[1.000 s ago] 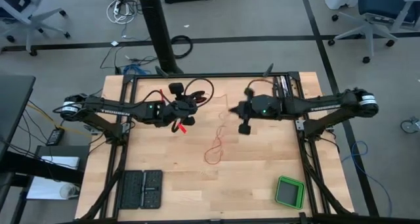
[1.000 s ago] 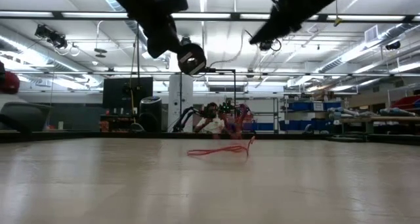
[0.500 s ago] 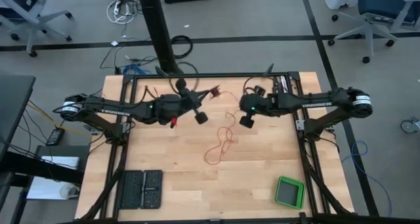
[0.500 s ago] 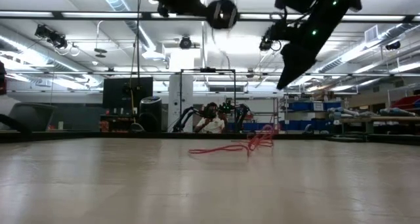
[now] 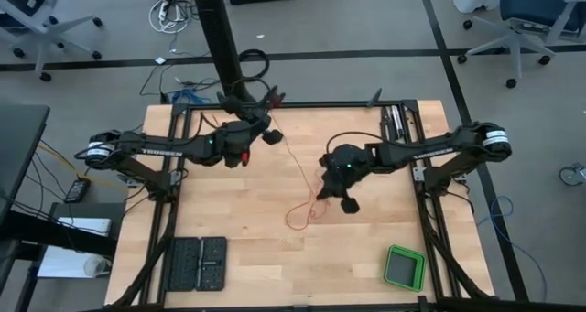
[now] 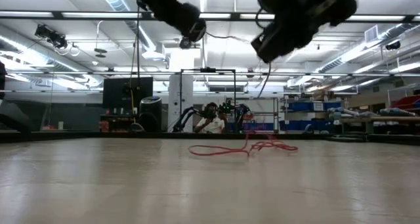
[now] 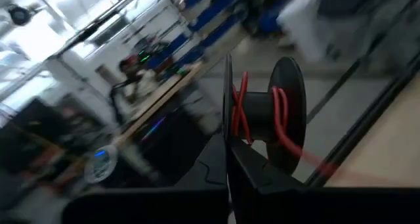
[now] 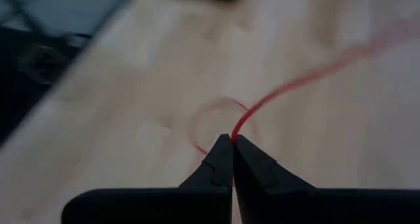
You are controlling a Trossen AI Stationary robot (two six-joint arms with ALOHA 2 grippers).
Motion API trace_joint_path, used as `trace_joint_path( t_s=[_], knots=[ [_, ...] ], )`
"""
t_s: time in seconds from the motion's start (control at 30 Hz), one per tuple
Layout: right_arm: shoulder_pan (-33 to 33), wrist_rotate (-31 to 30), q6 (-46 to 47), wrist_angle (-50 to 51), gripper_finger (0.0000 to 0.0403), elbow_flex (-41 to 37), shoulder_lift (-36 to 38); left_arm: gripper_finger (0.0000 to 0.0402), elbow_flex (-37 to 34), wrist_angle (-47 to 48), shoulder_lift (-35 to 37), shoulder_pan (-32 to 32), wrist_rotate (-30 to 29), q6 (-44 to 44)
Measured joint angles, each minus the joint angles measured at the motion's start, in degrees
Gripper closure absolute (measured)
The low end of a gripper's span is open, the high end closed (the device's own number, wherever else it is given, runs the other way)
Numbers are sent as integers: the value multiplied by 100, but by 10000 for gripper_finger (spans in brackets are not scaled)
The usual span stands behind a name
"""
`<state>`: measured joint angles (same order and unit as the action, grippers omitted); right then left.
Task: Coil cords
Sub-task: Uncoil the red wire cable from the black spool
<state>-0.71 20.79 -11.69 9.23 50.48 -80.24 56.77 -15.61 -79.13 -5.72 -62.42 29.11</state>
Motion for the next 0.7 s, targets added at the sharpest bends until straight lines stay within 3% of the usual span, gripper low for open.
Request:
trace_joint_path(
  t_s=[0.2,0.33,0.47,0.6,0.7],
  knots=[
    [-212,166,-203,186,403,0,555,401,-2,1423,0,-168,-89,370],
    [-229,-563,-117,650,403,0,1146,401,-4,2593,0,-146,92,209],
    [-211,-2567,123,1085,403,0,1721,401,-4,3356,0,-40,836,-471],
    [-208,-5225,554,1190,402,0,2212,401,-4,3522,0,-13,2422,-1261],
    [-185,-6495,698,1211,402,0,2443,401,-4,3406,0,-15,3771,-1568]
  ],
)
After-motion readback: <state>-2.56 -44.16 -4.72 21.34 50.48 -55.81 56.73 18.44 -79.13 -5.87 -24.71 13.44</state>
